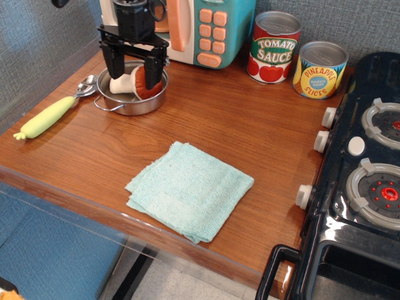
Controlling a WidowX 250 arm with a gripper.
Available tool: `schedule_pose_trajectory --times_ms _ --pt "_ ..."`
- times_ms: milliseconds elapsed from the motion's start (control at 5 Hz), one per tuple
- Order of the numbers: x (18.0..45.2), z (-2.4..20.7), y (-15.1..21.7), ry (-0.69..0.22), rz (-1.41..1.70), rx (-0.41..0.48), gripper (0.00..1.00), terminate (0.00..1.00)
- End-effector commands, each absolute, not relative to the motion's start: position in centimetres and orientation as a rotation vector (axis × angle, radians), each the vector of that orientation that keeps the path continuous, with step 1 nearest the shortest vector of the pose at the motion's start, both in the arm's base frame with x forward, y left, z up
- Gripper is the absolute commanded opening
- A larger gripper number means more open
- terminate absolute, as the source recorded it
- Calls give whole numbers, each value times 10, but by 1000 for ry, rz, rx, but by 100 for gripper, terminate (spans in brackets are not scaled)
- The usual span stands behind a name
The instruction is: Put the mushroom on the blue cloth.
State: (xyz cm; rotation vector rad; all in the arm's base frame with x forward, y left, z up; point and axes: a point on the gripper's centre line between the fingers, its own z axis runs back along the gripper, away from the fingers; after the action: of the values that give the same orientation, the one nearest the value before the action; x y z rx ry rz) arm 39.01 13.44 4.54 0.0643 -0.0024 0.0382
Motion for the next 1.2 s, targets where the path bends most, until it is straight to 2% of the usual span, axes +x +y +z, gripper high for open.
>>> schedule_pose_trajectory --times_ms 0,200,400,600,800,1000 --pt "396 60 137 -63 34 77 0 0" --pt "392 70 132 -95 25 71 0 0" --pt "383 95 124 -174 -2 77 0 0" --pt "361 125 107 -275 -33 81 0 0" --pt "329 129 76 -292 -93 45 0 0" --pt "295 116 33 -250 -204 4 0 0"
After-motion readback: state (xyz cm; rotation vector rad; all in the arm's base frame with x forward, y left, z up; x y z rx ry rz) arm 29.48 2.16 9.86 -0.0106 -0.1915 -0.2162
